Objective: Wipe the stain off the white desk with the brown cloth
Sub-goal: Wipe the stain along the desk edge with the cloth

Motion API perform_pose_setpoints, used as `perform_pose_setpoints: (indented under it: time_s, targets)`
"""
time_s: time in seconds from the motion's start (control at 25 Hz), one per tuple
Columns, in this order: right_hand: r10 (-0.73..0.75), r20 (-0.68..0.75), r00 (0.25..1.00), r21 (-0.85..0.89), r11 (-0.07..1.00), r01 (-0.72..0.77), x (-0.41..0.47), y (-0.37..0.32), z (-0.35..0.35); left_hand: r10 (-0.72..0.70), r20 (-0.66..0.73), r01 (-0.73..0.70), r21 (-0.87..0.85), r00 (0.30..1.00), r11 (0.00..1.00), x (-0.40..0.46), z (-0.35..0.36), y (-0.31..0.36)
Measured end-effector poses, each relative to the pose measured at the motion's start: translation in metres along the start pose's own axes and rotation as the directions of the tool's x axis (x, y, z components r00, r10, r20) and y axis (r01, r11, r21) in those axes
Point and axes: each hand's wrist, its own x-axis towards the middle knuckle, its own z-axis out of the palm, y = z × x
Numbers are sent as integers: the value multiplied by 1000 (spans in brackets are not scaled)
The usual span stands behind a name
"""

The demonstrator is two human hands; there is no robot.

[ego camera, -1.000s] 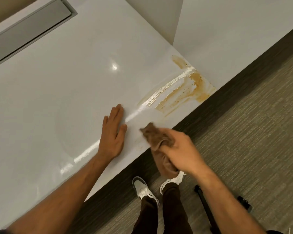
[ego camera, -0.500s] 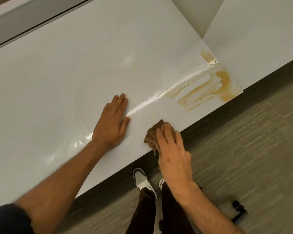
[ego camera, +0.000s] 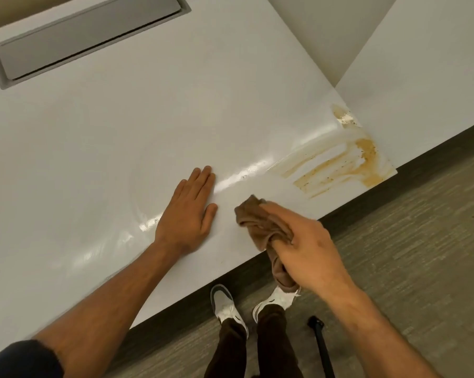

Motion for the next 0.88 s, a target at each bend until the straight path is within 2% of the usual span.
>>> perform_pose_setpoints:
  time_s: [0.08, 0.12, 0.2, 0.28, 0.32, 0.44, 0.52, 0.64, 0.72, 0.88]
  targets:
    - [-26, -176, 984, 16, 999, 29, 31, 4, -11, 1, -1, -1, -2, 1000, 1000, 0, -1, 1]
    - [-34, -219, 975, 0, 999, 35, 47, 4, -7, 1, -1, -1, -4, 1000, 1000, -1, -1, 1]
    - [-46, -226, 973, -215, 977, -4, 75, 5, 12, 0, 2, 0, -3, 1000, 1000, -1, -1, 1]
    - [-73, -252, 965, -482, 874, -60, 93, 6, 34, -6, 7, 6, 1, 1000, 1000, 0, -1, 0]
    - [-79, -271, 959, -519, 851, -77, 100, 5, 42, -8, 6, 8, 3, 1000, 1000, 0, 0, 0]
    - [-120, -304, 945, -421, 907, -20, 117, 4, 50, -13, -1, 13, -3, 1000, 1000, 1, 1, 0]
    - [-192, -240, 952, -384, 919, 89, 125, 7, 48, -38, -14, 38, -18, 999, 999, 1, 1, 0]
    - [-268, -16, 963, -248, 934, 255, 136, 4, 37, -91, -23, 90, -23, 996, 996, 2, 0, -1]
    - [-322, 114, 940, -189, 922, 338, 132, 4, 32, -92, -7, 91, -21, 996, 996, 1, 0, 0]
    - [-378, 215, 901, -106, 908, 406, 99, 9, 43, -66, -14, 65, -40, 998, 997, -2, -1, -2]
